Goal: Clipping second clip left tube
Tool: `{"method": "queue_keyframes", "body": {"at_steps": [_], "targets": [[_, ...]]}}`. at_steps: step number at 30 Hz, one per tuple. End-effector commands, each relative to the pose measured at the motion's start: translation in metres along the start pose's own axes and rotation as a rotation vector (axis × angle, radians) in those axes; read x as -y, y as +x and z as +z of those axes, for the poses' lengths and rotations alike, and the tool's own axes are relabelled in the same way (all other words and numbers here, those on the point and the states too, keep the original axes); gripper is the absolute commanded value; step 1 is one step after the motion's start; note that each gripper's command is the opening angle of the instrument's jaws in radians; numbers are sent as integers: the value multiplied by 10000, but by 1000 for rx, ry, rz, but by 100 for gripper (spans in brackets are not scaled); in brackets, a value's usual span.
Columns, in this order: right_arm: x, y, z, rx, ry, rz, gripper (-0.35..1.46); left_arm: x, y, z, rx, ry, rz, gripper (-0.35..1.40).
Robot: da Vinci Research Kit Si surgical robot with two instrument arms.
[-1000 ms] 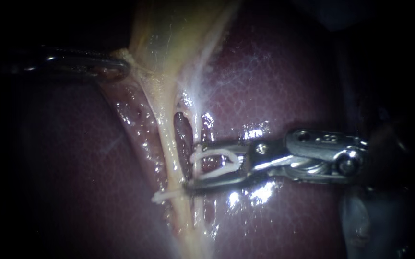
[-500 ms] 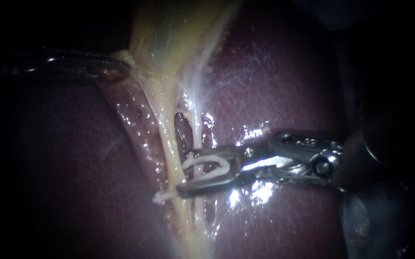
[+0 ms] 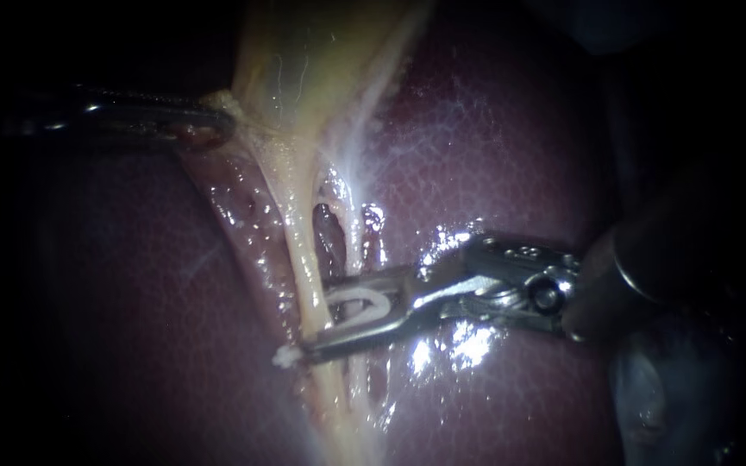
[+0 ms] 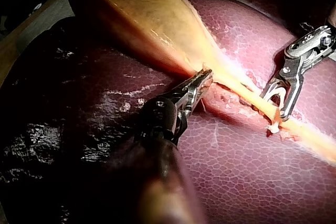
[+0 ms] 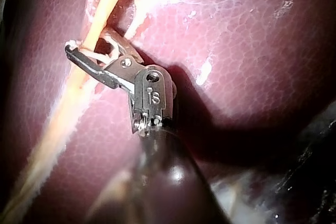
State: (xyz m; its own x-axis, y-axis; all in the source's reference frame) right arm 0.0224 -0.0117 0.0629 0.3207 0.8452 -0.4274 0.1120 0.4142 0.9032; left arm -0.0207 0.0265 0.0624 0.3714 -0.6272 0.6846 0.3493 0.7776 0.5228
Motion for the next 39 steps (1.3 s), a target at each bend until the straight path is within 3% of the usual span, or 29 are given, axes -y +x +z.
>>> {"method": "queue_keyframes", "body": {"at_steps": [1,15,21,27,34,39], "targets": [[1,1,1,-4,10,6,48,0,0,0,0,0,0,-35],[33,28,12,-95,125,61,47,0,0,1,0,0,0,-35],[44,34,11,-93,131,70,42,0,0,1,0,-1,0,-35],[43,31,6,-85,140,86,20,0,0,1,0,-1,0,-35],[43,30,3,-59,174,97,-35,0,0,1,0,-1,0,-35],[42,29,4,-59,172,95,-35,1,0,2,0,-1,0,-35]]}}
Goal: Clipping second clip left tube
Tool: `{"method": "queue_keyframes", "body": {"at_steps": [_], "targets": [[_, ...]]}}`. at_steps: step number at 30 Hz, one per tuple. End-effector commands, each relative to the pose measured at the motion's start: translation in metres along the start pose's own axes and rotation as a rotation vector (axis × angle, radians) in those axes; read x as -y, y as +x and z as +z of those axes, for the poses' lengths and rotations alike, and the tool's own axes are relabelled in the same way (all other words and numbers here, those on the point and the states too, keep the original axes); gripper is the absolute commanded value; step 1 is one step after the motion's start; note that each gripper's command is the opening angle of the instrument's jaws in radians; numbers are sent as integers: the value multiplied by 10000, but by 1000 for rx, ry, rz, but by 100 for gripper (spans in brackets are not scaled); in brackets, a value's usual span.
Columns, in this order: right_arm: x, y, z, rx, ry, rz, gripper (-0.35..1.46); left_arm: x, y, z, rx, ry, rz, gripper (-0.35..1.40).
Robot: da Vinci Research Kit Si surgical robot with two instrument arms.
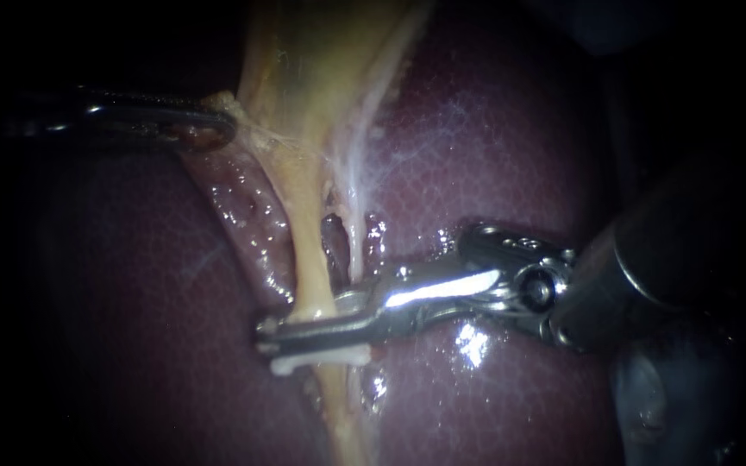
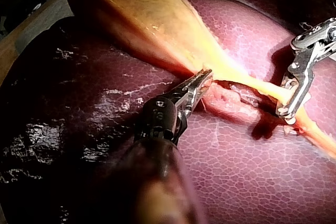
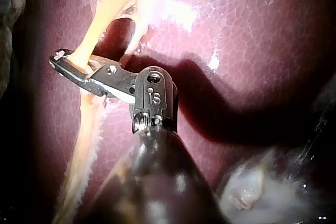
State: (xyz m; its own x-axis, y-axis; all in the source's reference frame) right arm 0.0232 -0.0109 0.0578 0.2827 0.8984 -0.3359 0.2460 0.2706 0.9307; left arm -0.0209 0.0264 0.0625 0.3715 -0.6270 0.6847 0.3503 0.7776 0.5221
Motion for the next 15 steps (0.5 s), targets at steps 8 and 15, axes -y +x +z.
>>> {"method": "queue_keyframes", "body": {"at_steps": [8,15], "targets": [[-1,-3,1,12,-16,-2,-35,0,0,1,0,-1,0,-35],[-5,-3,-1,10,-19,-2,-35,0,0,1,0,-1,0,-35]]}}
